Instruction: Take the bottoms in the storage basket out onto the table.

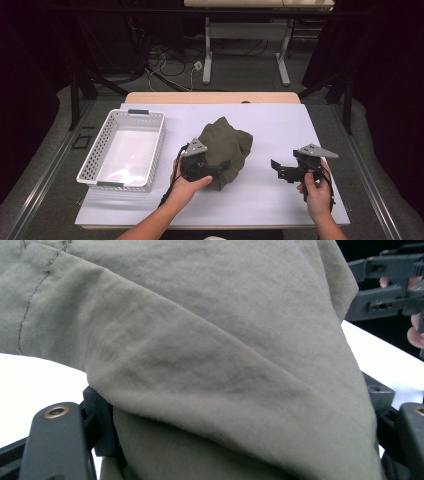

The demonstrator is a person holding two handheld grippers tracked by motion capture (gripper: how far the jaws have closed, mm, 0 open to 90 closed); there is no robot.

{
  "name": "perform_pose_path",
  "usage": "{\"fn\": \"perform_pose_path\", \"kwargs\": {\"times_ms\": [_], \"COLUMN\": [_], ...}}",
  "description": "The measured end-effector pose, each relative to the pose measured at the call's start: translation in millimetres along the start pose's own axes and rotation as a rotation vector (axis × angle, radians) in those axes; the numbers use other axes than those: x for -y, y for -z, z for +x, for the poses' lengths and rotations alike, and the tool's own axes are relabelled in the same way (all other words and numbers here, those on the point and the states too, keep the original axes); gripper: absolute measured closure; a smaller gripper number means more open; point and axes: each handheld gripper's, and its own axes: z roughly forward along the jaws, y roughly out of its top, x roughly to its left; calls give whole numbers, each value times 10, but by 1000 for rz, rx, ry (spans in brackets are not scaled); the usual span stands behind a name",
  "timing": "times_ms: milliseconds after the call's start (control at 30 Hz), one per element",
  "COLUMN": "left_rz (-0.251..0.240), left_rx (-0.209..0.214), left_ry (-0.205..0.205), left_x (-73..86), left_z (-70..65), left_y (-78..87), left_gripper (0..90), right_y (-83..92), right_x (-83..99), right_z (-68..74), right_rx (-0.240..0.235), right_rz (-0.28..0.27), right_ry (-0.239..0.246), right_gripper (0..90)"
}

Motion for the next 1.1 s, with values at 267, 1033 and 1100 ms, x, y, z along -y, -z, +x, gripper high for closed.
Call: {"fn": "perform_pose_path", "kwargs": {"times_ms": [267,1033,1100], "left_rz": [35,119,121], "left_rx": [10,-2,3], "left_ry": [-11,21,29], "left_x": [57,246,254], "left_z": [-52,-18,-1], "left_y": [-118,-350,-364], "left_gripper": [209,194,189], "right_y": [-9,-6,-7], "right_x": [5,6,6], "right_z": [2,2,3], "right_rx": [-1,-1,-1], "right_rz": [8,8,9], "right_ry": [7,8,7], "right_gripper": [64,64,64]}}
